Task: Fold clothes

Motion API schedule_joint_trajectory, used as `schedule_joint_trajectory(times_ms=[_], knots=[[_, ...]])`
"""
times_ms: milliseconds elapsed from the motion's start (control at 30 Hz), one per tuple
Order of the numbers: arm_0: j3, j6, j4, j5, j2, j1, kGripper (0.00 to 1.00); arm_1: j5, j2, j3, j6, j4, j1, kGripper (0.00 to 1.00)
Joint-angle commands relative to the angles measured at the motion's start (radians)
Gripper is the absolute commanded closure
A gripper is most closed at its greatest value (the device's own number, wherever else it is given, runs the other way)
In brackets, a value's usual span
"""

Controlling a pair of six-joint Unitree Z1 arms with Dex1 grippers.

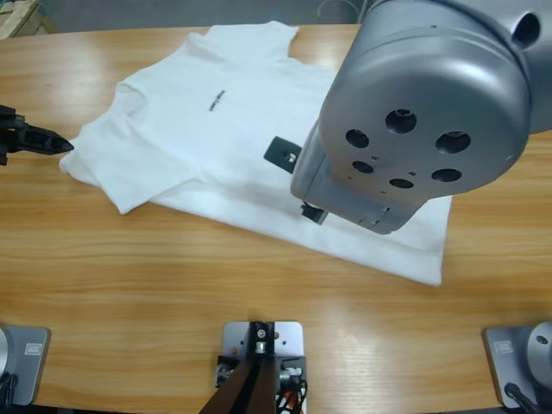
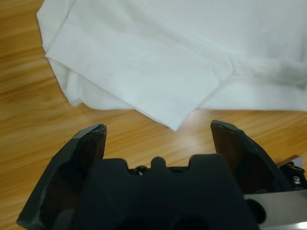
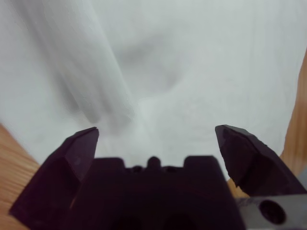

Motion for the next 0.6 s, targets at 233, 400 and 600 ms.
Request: schedule_joint_trajectory(times_ms=[233,400,600], knots=[[0.000,0.006,0.016,0.025,-0.001,-0.007,0.161,0.055,0.089,0.007,0.011,-0.029,0.013,0.000],[0.000,0.006,0.015,0.026,0.000,-0.007,0.161,0.059,0.104,0.008,0.002,-0.033,0.015,0.000],[0.000,0.006,0.014,0.028,0.003,-0.007,0.161,0.053,0.121,0.008,-0.001,-0.038,0.015,0.000]])
